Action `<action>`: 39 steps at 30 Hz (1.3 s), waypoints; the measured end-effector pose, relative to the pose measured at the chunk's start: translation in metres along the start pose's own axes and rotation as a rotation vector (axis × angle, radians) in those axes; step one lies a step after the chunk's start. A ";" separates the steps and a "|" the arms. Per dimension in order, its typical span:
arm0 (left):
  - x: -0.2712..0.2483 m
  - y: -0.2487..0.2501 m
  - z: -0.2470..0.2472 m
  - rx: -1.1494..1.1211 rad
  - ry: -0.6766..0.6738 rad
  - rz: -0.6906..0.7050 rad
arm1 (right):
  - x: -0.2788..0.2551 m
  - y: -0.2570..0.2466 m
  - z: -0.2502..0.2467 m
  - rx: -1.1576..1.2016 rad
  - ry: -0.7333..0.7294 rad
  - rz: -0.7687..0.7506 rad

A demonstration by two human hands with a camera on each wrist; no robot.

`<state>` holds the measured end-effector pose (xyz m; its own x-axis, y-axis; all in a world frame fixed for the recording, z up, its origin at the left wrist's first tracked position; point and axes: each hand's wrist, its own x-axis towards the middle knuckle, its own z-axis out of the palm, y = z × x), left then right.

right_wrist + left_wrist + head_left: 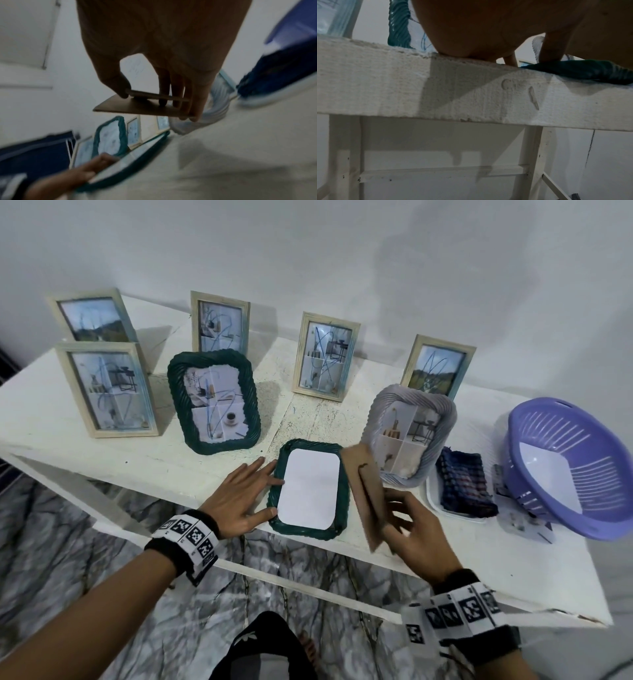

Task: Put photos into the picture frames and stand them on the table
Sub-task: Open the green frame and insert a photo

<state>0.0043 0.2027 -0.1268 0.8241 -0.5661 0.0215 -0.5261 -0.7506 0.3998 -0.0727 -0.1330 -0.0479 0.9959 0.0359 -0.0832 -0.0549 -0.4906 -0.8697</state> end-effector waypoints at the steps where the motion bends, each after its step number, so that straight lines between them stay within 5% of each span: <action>1: 0.000 0.000 0.000 -0.002 0.002 -0.001 | -0.004 0.005 -0.013 -0.116 -0.042 -0.032; 8: 0.000 -0.001 0.002 -0.003 0.017 0.001 | -0.017 0.025 -0.056 -0.769 -0.367 -0.045; 12: 0.001 0.001 0.001 -0.006 0.011 -0.004 | -0.013 0.040 -0.049 -0.917 -0.312 -0.115; 26: 0.001 -0.001 0.002 -0.009 0.010 -0.013 | -0.009 0.005 0.005 -0.915 -0.045 -0.206; 39: 0.002 0.000 0.003 0.005 0.016 -0.023 | 0.041 -0.029 0.089 -0.950 -0.267 -0.324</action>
<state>0.0053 0.2009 -0.1293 0.8392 -0.5432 0.0273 -0.5080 -0.7650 0.3959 -0.0366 -0.0403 -0.0695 0.8980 0.4233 -0.1196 0.4073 -0.9029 -0.1374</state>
